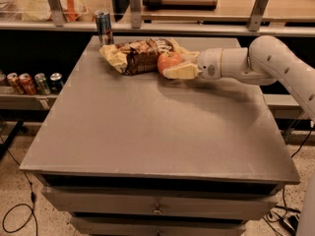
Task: Move apple near brown chip bag
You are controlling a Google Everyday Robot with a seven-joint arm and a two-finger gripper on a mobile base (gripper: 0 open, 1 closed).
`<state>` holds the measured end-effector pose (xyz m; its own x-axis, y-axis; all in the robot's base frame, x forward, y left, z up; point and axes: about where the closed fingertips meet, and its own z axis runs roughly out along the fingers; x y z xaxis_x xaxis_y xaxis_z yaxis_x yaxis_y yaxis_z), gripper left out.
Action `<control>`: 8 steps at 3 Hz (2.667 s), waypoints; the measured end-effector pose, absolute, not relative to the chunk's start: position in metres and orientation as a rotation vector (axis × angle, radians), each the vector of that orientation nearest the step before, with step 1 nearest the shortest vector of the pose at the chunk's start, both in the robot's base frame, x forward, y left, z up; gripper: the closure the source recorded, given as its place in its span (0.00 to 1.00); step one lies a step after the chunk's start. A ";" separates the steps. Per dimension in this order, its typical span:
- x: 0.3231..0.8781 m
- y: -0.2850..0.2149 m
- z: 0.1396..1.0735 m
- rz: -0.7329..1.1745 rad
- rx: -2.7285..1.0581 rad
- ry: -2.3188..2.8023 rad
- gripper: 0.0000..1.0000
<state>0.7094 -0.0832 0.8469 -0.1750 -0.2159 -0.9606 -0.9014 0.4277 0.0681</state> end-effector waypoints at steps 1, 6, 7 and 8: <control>0.712 -0.081 0.844 0.844 -0.992 1.661 0.35; 0.701 -0.100 0.851 0.764 -1.018 1.710 0.00; 0.686 -0.122 0.865 0.671 -1.026 1.746 0.00; 0.671 -0.138 0.875 0.618 -1.037 1.771 0.00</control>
Offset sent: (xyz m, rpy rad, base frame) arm 0.0052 -0.0029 -0.0042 -0.0029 0.0128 0.0034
